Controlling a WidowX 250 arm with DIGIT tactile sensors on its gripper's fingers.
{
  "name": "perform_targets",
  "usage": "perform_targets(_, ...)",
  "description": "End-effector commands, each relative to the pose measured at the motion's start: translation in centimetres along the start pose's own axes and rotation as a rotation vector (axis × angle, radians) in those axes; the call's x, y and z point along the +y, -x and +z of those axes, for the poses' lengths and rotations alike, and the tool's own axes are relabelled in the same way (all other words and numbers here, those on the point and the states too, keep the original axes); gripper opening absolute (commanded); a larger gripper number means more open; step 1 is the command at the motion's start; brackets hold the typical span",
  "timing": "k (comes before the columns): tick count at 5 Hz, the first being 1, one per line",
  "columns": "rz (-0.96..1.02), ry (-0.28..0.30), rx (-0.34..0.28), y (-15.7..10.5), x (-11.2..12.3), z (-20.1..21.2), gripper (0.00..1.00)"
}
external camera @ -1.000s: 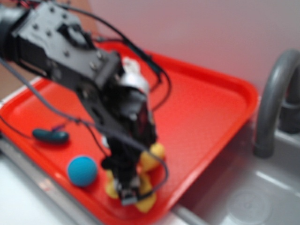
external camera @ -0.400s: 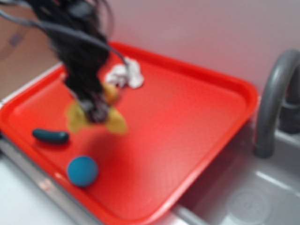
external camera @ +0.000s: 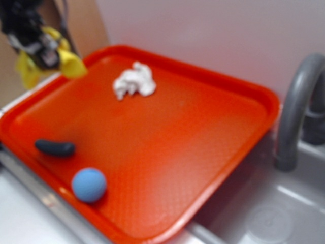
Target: Grab the yellow cloth.
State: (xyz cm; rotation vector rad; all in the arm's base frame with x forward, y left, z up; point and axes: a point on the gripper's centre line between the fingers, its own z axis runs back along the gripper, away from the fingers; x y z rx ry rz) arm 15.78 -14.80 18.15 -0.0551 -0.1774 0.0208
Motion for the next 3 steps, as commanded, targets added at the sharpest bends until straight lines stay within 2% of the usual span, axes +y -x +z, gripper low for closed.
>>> perform_targets(1,0.135,-0.052,-0.086,1.41,2.27,4.11,0.0)
perform_targets(2,0.141,-0.059,-0.073,1.42,2.49,3.38,0.0)
perform_targets(3,0.139,-0.106,-0.062,1.68,2.12,3.41,0.0)
